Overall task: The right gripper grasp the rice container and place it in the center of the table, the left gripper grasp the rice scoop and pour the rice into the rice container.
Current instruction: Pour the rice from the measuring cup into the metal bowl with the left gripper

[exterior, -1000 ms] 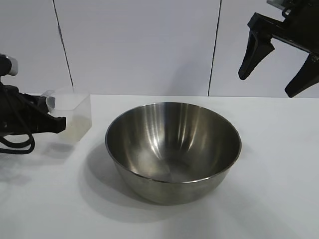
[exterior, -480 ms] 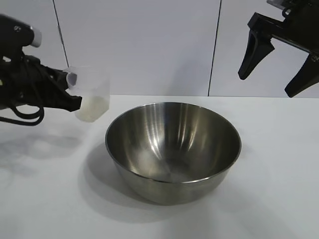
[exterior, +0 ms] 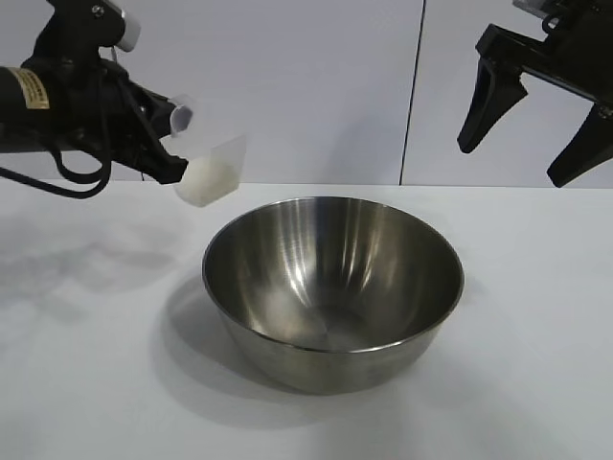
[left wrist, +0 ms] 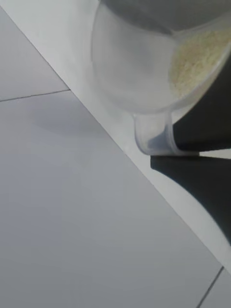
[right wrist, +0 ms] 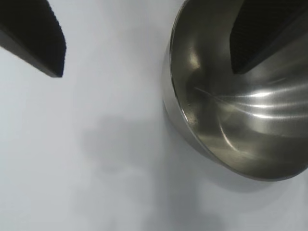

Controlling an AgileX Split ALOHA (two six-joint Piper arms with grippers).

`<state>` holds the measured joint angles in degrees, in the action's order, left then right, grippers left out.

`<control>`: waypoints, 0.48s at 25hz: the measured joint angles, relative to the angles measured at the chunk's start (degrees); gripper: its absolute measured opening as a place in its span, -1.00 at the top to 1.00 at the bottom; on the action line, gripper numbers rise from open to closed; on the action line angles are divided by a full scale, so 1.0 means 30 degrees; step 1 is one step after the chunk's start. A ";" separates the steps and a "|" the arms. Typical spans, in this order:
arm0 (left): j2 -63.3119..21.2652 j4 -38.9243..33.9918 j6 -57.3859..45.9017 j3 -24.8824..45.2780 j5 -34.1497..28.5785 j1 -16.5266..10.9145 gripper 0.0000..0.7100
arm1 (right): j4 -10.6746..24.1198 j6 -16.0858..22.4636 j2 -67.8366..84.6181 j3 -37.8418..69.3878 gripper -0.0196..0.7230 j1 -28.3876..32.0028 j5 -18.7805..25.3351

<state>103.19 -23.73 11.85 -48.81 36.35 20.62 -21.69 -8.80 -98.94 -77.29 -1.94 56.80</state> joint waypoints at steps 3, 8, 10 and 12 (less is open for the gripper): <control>0.0000 -0.0347 0.1467 -0.0289 -0.0636 0.0881 0.97 | 0.0000 0.0000 0.0000 0.0000 -0.77 0.0000 -0.0090; 0.0000 -0.0473 0.2380 -0.0346 -0.0882 0.1638 0.98 | 0.0000 -0.0020 0.0000 0.0000 -0.77 0.0000 -0.0228; 0.0000 -0.0473 0.2597 -0.0346 -0.0842 0.1644 0.98 | 0.0000 -0.0020 0.0000 0.0000 -0.77 0.0000 -0.0228; 0.0000 -0.0473 0.3012 -0.0346 -0.0749 0.1644 0.98 | 0.0016 -0.0020 0.0000 0.0000 -0.77 0.0000 -0.0236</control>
<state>103.19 -25.15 20.89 -49.84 34.10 25.55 -21.64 -8.86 -98.94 -77.29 -1.94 56.09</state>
